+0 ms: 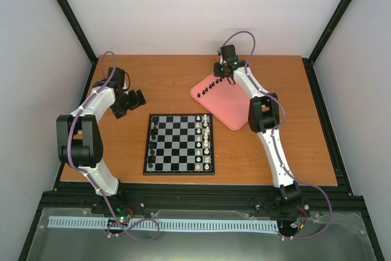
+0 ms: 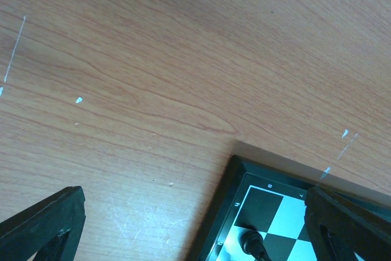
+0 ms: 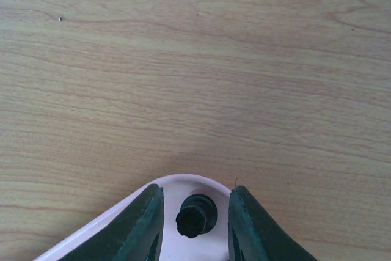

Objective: Set up the chess pieces on the board
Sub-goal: Pick up the chess piece from the storage box.

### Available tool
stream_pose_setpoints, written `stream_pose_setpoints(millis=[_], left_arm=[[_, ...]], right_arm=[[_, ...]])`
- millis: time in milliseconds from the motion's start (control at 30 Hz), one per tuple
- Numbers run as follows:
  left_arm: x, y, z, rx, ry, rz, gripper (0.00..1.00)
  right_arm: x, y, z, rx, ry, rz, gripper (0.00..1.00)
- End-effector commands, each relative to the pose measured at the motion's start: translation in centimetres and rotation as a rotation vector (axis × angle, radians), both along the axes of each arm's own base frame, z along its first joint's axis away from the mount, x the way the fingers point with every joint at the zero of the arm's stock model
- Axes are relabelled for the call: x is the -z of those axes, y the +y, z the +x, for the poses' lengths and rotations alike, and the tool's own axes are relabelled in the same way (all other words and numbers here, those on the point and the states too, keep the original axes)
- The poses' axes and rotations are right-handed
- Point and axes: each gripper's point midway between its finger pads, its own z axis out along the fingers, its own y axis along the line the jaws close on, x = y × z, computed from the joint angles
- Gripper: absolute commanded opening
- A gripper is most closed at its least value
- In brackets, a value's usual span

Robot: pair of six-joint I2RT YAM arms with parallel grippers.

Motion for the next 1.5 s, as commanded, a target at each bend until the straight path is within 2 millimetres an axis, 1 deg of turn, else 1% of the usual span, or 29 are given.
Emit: stream_pose_setpoints(millis=[0, 133, 300, 400, 500, 667, 767, 833, 1033, 1200, 1333, 1467], left_arm=[[-1.1, -0.3, 1.1, 0.003, -0.027, -0.009, 1.00], [-1.1, -0.3, 1.2, 0.007, -0.026, -0.009, 1.00], [-1.1, -0.3, 1.1, 0.010, -0.024, -0.009, 1.00], [-1.1, -0.3, 1.1, 0.011, -0.023, -0.007, 1.00], [-1.0, -0.3, 1.0, 0.009, -0.021, -0.009, 1.00], [-1.1, -0.3, 1.0, 0.010, -0.024, -0.009, 1.00], [-1.2, -0.4, 1.0, 0.011, -0.026, -0.009, 1.00], [-1.4, -0.3, 1.0, 0.009, -0.028, -0.008, 1.00], [-1.6, -0.2, 1.1, 0.009, -0.036, -0.004, 1.00], [-1.9, -0.2, 1.2, 0.006, -0.050, -0.002, 1.00], [-2.2, 0.0, 1.3, 0.002, -0.057, 0.006, 1.00], [-2.4, 0.2, 1.3, -0.011, -0.058, 0.015, 1.00]], right_arm=[[0.0, -0.5, 0.9, 0.016, -0.024, 0.011, 0.34], [0.0, -0.6, 1.2, 0.024, -0.034, 0.011, 0.34], [0.1, -0.6, 1.3, 0.026, -0.038, 0.017, 0.29], [0.2, -0.5, 1.3, 0.022, -0.035, 0.024, 0.23], [0.1, -0.5, 1.2, 0.021, -0.031, 0.026, 0.13], [-0.3, -0.5, 1.0, 0.021, -0.027, 0.025, 0.08], [-1.0, -0.4, 0.9, 0.009, -0.031, 0.027, 0.05], [-1.9, -0.2, 0.7, -0.007, -0.038, 0.029, 0.03], [-6.9, 0.7, -0.3, -0.068, -0.108, 0.036, 0.03], [-11.2, 2.7, -2.0, -0.145, -0.148, 0.033, 0.03], [-14.1, 5.5, -4.8, -0.218, -0.159, 0.047, 0.03], [-16.0, 9.5, -9.0, -0.303, -0.148, 0.058, 0.03]])
